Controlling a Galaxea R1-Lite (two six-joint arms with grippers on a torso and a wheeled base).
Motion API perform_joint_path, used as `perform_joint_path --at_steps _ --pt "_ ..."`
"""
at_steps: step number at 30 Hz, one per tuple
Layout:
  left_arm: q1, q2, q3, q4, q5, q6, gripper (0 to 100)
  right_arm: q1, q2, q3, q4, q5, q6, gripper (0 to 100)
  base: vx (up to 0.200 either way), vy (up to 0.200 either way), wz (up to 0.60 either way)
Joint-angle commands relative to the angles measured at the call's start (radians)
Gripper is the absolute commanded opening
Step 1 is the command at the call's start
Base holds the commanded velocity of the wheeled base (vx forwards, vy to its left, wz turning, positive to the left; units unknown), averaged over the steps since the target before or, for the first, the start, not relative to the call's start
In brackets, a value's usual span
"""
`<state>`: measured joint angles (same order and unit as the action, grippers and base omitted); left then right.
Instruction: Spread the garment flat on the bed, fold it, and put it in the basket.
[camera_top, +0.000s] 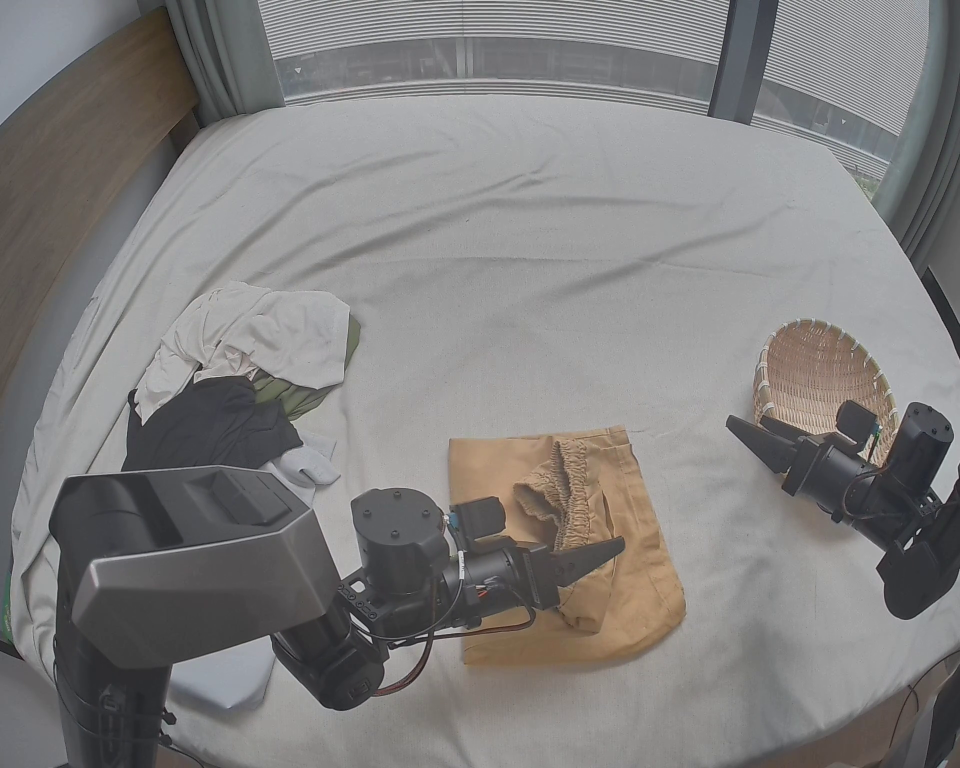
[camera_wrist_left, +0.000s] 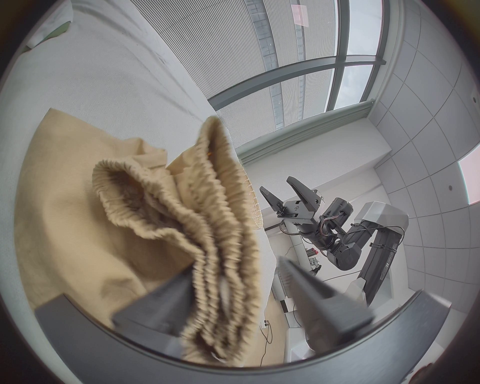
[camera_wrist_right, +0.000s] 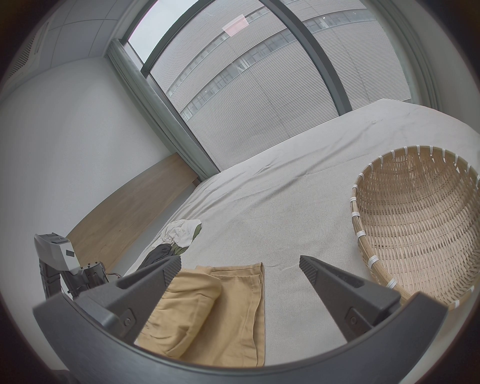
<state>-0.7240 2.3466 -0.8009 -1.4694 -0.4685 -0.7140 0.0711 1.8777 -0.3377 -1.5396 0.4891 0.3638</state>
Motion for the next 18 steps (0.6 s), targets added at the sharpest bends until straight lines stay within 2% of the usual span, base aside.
perform_joint_path --at_steps 1,12,18 --pt "-0.002 0.0 0.0 0.004 0.002 0.002 100 0.001 0.001 0.002 -0.001 0.0 0.0 100 0.0 0.0 0.0" --pt "0.011 -0.026 0.015 0.017 0.024 0.011 100 0.004 0.005 0.008 -0.001 0.0 0.0 100 0.0 0.0 0.0" --pt "0.063 -0.115 0.1 0.017 0.024 0.053 100 0.009 0.009 0.009 -0.001 0.0 0.0 100 0.0 0.0 0.0"
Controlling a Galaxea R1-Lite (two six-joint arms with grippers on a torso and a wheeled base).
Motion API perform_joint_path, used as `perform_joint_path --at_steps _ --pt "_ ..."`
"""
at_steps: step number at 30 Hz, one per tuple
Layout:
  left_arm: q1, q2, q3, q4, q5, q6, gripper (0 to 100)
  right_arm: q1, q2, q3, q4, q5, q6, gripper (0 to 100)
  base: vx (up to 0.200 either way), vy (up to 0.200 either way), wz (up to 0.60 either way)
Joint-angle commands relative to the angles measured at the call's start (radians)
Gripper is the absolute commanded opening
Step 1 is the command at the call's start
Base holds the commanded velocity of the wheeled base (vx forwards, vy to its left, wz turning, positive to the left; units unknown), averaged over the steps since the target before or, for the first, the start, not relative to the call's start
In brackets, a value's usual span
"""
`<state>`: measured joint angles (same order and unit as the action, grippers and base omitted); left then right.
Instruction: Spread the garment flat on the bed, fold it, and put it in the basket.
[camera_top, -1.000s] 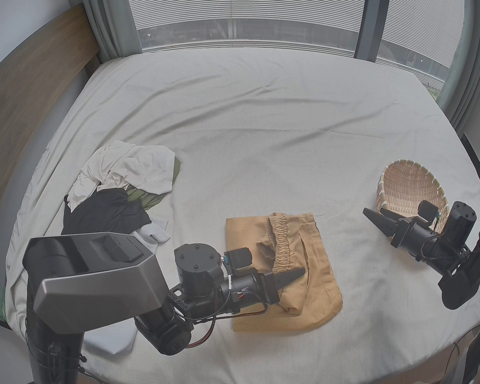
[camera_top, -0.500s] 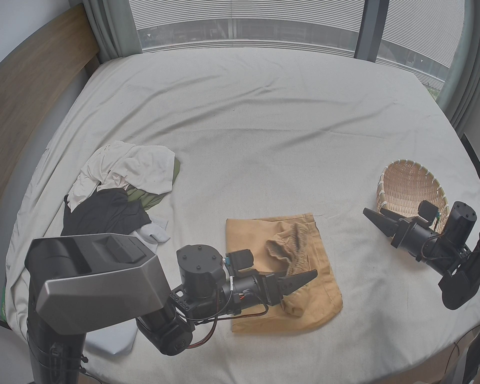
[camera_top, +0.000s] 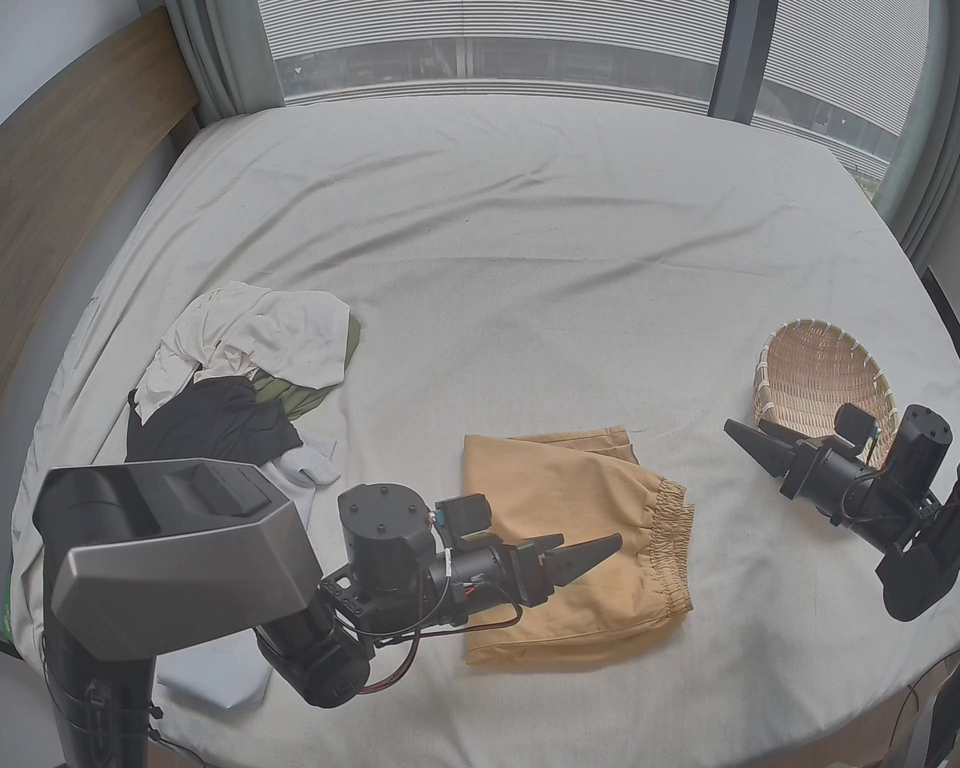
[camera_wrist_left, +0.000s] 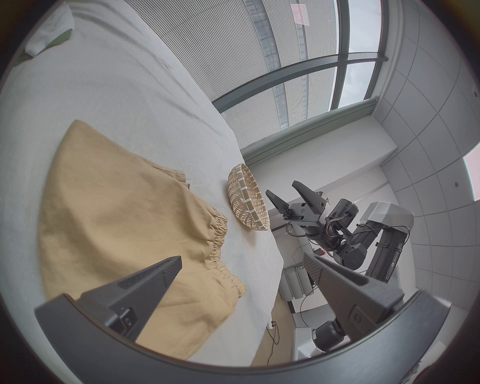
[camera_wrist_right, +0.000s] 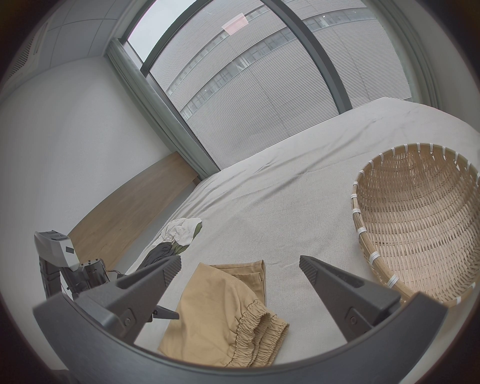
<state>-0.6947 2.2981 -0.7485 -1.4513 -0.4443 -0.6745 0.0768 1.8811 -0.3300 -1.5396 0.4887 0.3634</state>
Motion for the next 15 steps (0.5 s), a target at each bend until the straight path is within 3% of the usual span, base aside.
perform_joint_path --at_steps 1,9,14,15 --pt "0.044 -0.08 0.064 -0.001 -0.001 0.029 100 0.003 0.006 0.002 -0.001 0.001 0.0 100 0.0 0.0 0.0" --pt "0.132 -0.238 0.172 -0.021 -0.013 0.058 100 0.006 0.009 0.006 -0.001 -0.001 -0.001 100 0.0 0.0 0.0" --pt "0.23 -0.333 0.225 -0.023 -0.04 0.058 100 0.011 0.01 0.022 -0.001 0.001 -0.006 100 0.0 0.0 0.0" --pt "0.291 -0.371 0.267 -0.023 -0.067 0.062 100 0.018 0.021 0.026 -0.001 -0.001 -0.006 100 0.0 0.0 0.0"
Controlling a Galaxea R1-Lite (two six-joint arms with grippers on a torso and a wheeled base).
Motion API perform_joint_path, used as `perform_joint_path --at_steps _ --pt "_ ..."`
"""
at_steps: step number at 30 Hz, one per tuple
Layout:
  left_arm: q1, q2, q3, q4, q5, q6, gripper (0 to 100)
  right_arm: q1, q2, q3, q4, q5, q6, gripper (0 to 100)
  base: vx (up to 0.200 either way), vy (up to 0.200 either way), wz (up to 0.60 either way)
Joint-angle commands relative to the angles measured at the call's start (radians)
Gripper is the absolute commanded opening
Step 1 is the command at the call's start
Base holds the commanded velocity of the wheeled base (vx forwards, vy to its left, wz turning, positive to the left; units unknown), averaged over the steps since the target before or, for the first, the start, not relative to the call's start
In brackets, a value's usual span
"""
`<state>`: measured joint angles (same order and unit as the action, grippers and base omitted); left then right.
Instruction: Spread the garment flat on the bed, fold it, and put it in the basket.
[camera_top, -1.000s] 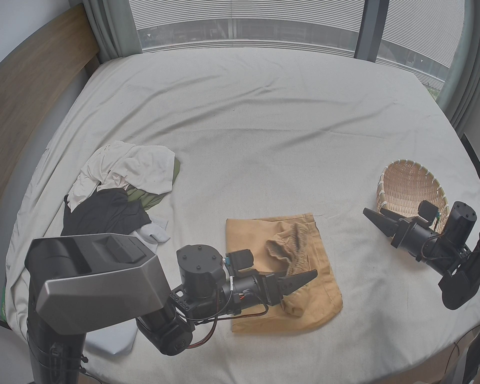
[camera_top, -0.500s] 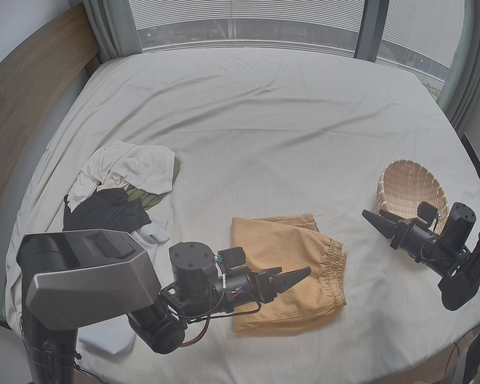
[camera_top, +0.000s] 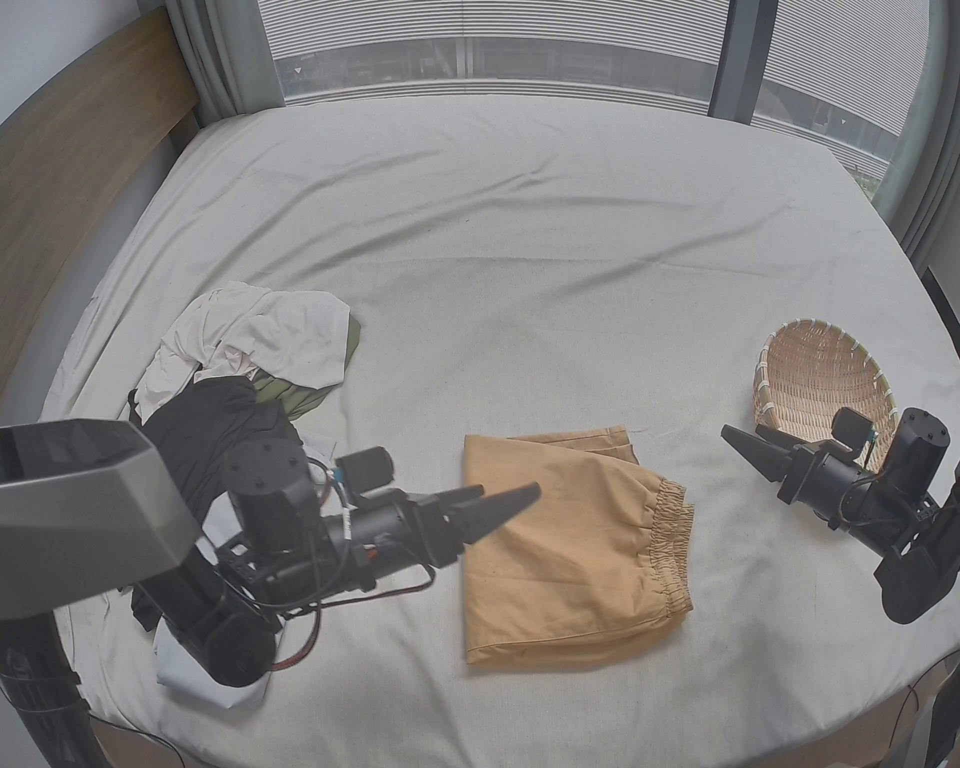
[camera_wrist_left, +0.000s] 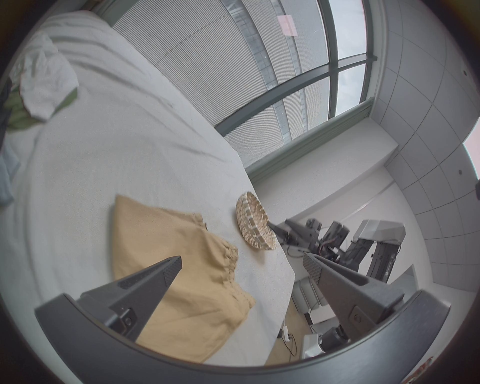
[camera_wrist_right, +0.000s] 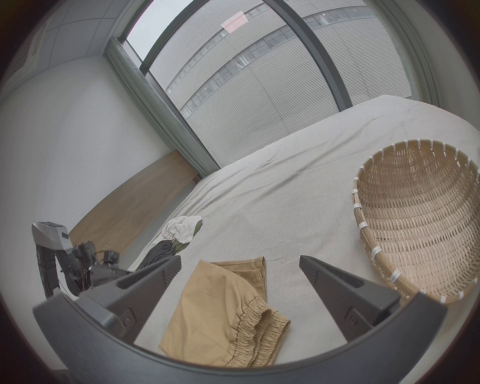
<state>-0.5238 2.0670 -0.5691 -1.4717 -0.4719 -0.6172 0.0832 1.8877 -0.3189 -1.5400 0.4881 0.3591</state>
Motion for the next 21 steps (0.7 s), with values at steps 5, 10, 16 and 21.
perform_joint_path --at_steps 5,10,16,21 --pt "0.258 -0.209 0.187 -0.016 -0.149 0.01 100 0.024 0.022 0.052 0.0 0.001 -0.006 100 0.0 0.0 0.0" --pt "0.381 -0.249 0.333 -0.084 -0.286 0.027 100 0.079 0.024 0.15 0.001 0.004 0.0 100 0.0 0.0 0.0" --pt "0.423 -0.239 0.364 -0.082 -0.309 0.116 100 0.092 0.071 0.184 0.0 0.003 -0.006 100 0.0 0.0 0.0" --pt "0.464 -0.194 0.371 -0.082 -0.307 0.198 100 0.092 0.117 0.199 0.0 0.003 -0.006 100 0.0 0.0 0.0"
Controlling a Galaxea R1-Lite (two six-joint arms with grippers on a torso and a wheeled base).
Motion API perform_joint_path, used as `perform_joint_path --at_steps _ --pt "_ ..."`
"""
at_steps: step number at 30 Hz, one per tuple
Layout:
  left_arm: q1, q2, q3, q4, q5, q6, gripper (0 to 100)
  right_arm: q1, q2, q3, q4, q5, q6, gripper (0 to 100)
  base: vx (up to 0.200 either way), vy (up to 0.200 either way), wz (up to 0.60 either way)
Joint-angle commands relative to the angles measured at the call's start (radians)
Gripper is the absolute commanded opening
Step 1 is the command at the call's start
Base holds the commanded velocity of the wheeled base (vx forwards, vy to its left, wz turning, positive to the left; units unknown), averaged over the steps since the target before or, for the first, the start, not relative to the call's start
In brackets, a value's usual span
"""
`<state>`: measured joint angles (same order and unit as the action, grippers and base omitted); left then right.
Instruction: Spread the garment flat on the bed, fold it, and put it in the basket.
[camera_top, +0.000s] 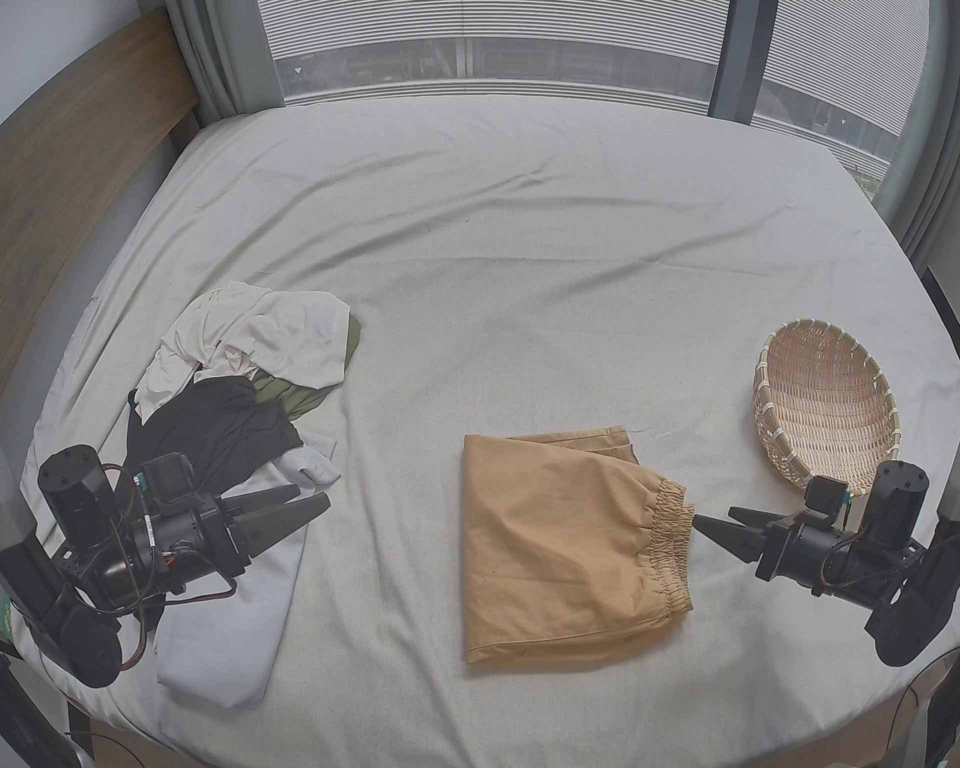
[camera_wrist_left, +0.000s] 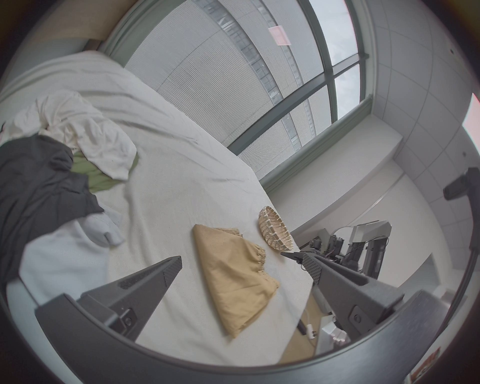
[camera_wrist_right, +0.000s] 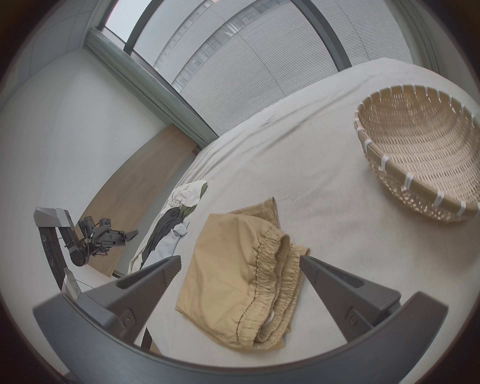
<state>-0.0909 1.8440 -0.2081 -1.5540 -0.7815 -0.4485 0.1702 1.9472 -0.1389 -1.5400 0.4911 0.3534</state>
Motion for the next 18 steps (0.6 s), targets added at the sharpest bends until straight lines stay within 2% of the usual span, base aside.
perform_joint_path --at_steps 1,10,18 --pt "0.033 0.035 0.01 0.0 0.002 0.036 100 0.005 0.064 0.021 0.0 0.0 -0.001 100 0.0 0.0 0.0" --pt "0.057 0.147 0.013 0.0 0.001 0.203 100 0.038 0.177 0.048 0.0 -0.003 -0.004 100 0.0 0.0 0.0" --pt "0.059 0.155 0.026 0.0 -0.001 0.209 100 0.046 0.242 0.048 0.0 -0.008 -0.025 100 0.0 0.0 0.0"
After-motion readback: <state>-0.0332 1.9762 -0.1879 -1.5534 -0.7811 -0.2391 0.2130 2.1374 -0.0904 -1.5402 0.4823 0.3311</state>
